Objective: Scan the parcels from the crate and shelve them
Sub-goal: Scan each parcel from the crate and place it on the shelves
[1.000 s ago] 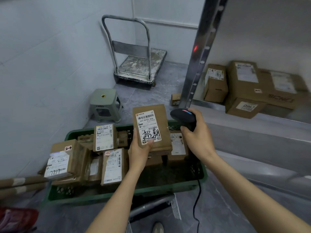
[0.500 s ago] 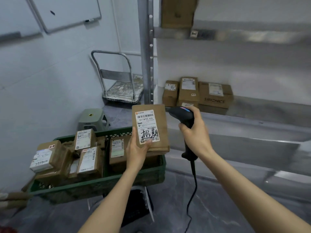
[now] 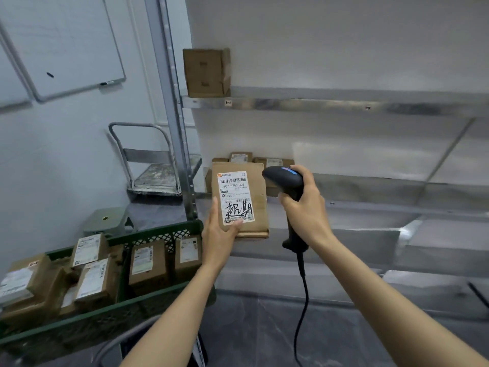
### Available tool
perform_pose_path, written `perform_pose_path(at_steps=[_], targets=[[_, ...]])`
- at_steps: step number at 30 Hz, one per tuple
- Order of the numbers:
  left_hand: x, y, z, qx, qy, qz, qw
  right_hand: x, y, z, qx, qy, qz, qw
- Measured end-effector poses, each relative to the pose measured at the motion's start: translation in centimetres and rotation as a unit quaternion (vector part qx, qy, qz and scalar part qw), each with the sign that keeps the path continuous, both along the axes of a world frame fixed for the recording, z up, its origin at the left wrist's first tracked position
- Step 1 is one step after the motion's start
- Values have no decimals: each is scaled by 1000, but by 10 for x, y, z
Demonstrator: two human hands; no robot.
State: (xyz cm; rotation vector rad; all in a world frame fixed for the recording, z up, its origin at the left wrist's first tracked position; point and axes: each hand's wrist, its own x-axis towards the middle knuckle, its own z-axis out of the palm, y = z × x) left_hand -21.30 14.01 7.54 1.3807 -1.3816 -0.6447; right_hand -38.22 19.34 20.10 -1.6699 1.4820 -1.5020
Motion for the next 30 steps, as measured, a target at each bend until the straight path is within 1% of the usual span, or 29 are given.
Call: perform_pose_path(at_steps=[9, 18, 30], targets=[[-25, -12, 26, -17, 11, -50, 999, -8, 12, 19, -16, 18, -44, 999], [-26, -11, 39, -29, -25, -59, 998, 2, 19, 24, -16, 45, -54, 997], [-26, -9, 42, -21, -17, -74, 997, 8, 20, 27, -16, 45, -54, 997]])
